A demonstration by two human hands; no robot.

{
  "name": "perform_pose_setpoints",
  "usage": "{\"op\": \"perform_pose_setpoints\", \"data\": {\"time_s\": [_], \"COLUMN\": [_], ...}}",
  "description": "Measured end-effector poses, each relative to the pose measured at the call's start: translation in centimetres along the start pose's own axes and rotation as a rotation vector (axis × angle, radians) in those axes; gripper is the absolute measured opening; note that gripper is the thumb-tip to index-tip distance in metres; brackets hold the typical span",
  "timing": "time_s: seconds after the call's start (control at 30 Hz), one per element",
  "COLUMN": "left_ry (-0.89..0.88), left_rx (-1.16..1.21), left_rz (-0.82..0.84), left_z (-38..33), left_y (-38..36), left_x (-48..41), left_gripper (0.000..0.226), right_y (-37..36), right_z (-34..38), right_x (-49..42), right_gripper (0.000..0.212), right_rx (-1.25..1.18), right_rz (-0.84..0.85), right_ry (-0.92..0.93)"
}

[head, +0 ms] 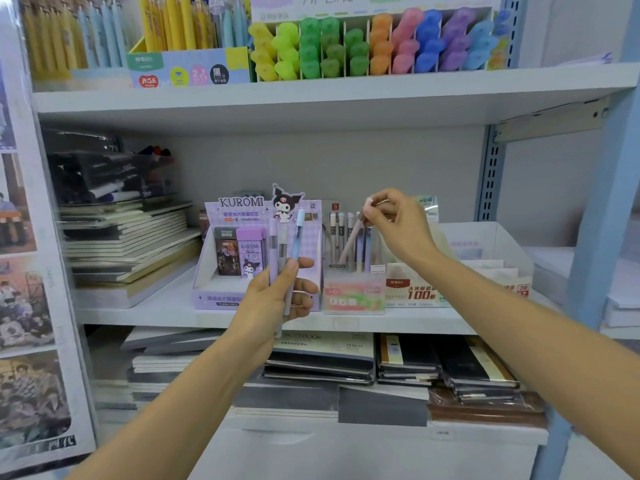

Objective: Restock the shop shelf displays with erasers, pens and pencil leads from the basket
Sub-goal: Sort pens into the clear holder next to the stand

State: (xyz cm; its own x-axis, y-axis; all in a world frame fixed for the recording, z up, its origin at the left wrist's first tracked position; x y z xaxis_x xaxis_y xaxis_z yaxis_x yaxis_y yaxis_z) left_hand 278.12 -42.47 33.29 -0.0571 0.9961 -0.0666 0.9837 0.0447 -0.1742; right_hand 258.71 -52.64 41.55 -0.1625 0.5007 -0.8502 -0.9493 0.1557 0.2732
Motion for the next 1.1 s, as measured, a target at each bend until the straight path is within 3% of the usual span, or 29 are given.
{"op": "perform_pose_setpoints", "data": {"time_s": [0.13, 0.33, 0.73, 0.87, 0.97, 1.03, 1.1], "left_ry": [0.007, 0.009, 0.025, 0.025, 0.03, 0.031, 0.028], "left_rx": [0.017, 0.003, -0.001, 0.0, 0.004, -0.004, -0.023], "left_rz": [0.005, 0.019, 0.071, 0.084, 0.086, 0.088, 0.086], "left_z": [0.2, 0.6, 1.4, 1.4, 1.3, 1.2, 1.2], "left_y": [0.3, 0.7, 0.5, 0.3, 0.1, 0.0, -0.1], "left_x": [-0.3, -1.1, -1.2, -1.1, -0.8, -0.6, -0.3], "left_gripper": [0.026, 0.026, 0.029, 0.031, 0.033, 0.033, 0.035], "right_y": [-1.4, -1.2, -2.7, -3.0, -3.2, -2.7, -2.1], "right_z": [-1.1, -1.5, -1.6, -1.7, -1.6, -0.8, 0.6], "right_x": [-0.1, -1.1, -1.3, -1.2, -1.2, -1.1, -0.7], "right_gripper": [0.01, 0.01, 0.017, 0.008, 0.015, 0.018, 0.018], "right_rx": [0.166, 0.2, 0.215, 0.377, 0.443, 0.424, 0.232], "right_rz": [0.079, 0.191, 0.145, 0.153, 0.206, 0.186, 0.135], "right_ry": [0.06, 0.109, 0.196, 0.233, 0.174, 0.167, 0.165]}}
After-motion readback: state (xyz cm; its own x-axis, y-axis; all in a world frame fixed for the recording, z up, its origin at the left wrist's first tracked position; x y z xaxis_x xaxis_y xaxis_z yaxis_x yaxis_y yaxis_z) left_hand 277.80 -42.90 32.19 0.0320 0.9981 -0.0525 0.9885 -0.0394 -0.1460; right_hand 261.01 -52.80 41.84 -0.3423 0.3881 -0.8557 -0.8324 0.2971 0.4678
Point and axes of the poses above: each hand's wrist, its own x-axis away from the middle knuckle, its own y-axis out of the back of the hand, z = x × y, the point moved 4 cm from there along -x, towards the middle knuckle, and after that the axes turned 15 degrees about y, right-handed, at the moved point
